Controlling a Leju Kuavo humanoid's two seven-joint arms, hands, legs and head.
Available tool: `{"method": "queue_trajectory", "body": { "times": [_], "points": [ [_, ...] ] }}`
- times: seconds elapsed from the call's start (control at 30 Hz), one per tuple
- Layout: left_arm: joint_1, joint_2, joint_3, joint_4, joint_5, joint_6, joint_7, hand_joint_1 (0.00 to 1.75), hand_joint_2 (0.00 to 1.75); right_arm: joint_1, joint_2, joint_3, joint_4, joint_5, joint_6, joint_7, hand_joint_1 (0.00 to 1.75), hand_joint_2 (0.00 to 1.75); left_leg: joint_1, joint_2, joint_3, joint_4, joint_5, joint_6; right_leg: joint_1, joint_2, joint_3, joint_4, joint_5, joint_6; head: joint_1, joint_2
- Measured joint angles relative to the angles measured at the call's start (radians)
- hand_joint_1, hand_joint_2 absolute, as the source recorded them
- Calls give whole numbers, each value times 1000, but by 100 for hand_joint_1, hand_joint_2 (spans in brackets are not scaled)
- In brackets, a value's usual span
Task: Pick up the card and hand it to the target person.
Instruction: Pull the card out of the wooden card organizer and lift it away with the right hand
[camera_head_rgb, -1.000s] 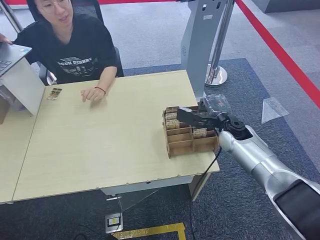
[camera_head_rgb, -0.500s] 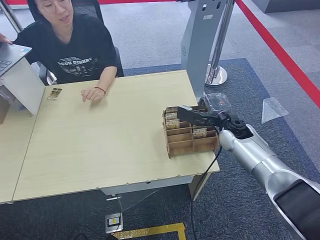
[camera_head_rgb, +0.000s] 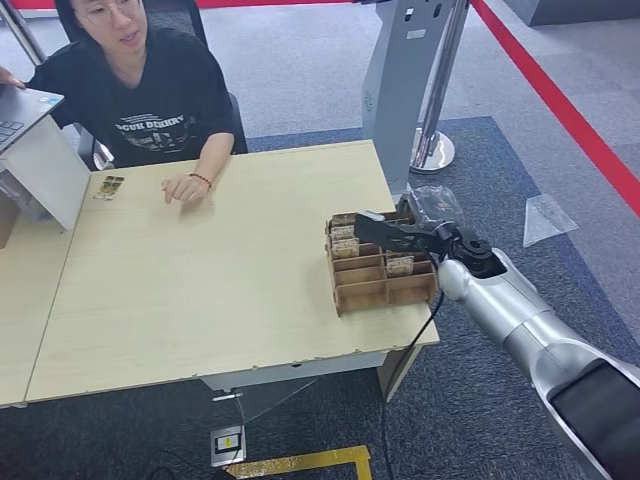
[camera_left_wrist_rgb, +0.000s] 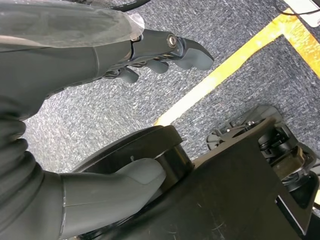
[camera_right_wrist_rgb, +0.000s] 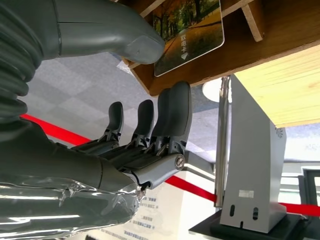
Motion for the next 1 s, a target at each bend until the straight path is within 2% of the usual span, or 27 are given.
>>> {"method": "queue_trajectory", "body": {
  "times": [1.0],
  "points": [
    [-1, -7, 0, 0, -2, -2, 3, 0, 175, 6, 0, 1, 16, 24, -1, 30, 97, 175, 0, 0, 0, 0, 0, 0, 0, 0, 0, 0, 0, 0, 0, 0]
  ]
}}
